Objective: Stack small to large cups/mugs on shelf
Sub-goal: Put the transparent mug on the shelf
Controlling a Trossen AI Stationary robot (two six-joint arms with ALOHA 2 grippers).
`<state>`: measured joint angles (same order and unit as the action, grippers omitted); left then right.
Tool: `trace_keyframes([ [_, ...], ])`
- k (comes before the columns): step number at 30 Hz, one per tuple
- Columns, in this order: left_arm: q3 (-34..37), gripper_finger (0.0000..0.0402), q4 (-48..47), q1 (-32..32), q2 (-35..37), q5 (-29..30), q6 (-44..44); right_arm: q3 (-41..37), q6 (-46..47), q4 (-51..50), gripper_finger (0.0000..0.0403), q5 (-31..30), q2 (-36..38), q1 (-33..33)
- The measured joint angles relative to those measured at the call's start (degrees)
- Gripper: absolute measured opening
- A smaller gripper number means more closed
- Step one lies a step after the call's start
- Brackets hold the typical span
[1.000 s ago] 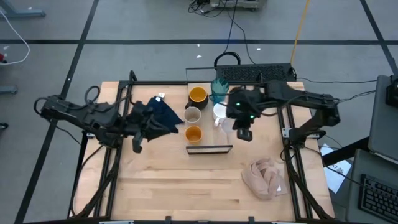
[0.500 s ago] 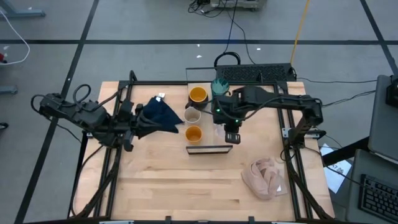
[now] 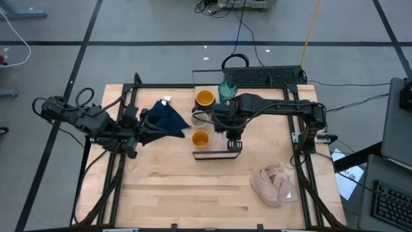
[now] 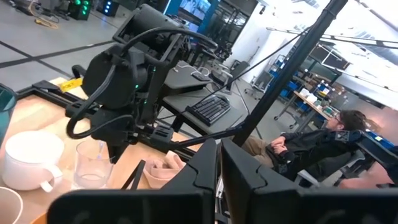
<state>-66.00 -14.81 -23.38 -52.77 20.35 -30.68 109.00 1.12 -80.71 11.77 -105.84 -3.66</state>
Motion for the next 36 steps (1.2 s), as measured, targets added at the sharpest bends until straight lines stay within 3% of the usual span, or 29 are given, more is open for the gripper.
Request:
trace_keyframes([
  [18,0.00,0.0021,0.02,0.02,0.00,-0.76,0.44,-9.99,2.70,9.33,0.0000,1.97,-0.22,1.14],
  [36,0.00,0.0021,0.04,0.03,0.00,-0.98,0.42,-11.86,1.18,11.62,0.0000,1.80,-1.63,1.14],
])
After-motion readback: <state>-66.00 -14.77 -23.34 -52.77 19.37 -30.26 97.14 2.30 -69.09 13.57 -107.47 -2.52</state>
